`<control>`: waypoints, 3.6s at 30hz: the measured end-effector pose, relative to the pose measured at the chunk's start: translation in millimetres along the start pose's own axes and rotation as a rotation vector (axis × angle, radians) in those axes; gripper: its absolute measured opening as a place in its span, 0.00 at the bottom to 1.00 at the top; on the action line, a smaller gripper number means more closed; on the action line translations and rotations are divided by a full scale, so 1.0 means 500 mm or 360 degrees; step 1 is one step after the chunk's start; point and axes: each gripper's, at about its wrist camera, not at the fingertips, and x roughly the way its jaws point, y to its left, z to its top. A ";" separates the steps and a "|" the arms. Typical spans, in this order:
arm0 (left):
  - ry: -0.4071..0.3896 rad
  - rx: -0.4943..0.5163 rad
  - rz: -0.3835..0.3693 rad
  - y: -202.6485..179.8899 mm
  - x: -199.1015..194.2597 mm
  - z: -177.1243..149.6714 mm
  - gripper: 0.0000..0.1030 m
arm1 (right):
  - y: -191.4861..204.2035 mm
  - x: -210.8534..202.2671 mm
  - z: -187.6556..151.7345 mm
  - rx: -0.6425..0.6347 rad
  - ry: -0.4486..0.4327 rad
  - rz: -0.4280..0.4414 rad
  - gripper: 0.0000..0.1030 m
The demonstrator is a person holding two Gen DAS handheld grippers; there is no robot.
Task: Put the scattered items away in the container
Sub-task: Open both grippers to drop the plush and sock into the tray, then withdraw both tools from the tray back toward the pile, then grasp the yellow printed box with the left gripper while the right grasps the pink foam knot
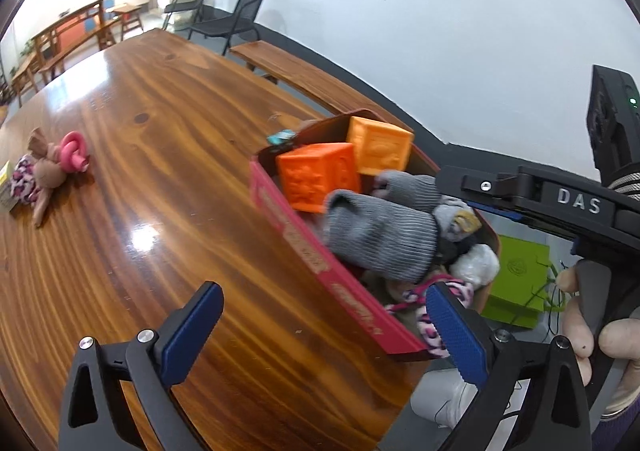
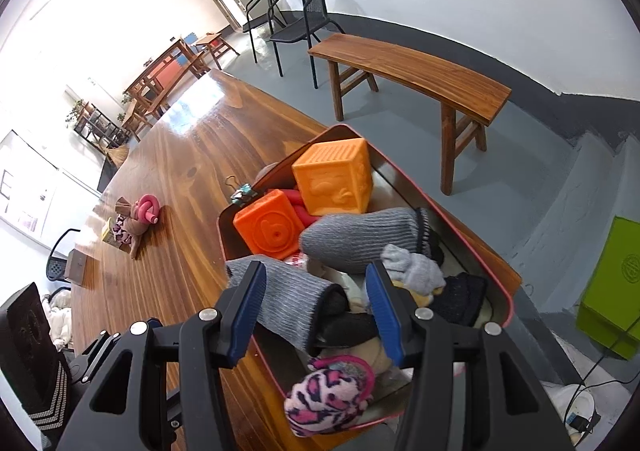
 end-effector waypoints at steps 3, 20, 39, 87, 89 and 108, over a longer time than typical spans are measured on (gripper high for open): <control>-0.0015 -0.0054 0.0022 0.034 -0.008 0.002 1.00 | 0.025 0.007 0.005 -0.0029 0.0002 0.0021 0.55; -0.0161 -0.0471 0.0241 0.328 -0.087 0.023 1.00 | 0.249 0.128 0.034 -0.0267 0.0124 0.0174 0.55; -0.0234 -0.0766 0.0380 0.603 -0.116 0.049 1.00 | 0.414 0.289 0.044 -0.0398 0.0301 0.0211 0.55; -0.0248 -0.0974 0.0628 0.936 -0.029 0.119 0.88 | 0.612 0.495 0.102 -0.0575 0.0347 0.0200 0.60; -0.0229 -0.0979 0.0629 0.940 -0.022 0.118 0.88 | 0.618 0.502 0.105 -0.0589 0.0342 0.0189 0.60; -0.0212 -0.0810 0.0587 0.898 -0.010 0.120 0.47 | 0.664 0.579 0.108 -0.0708 0.0412 0.0166 0.50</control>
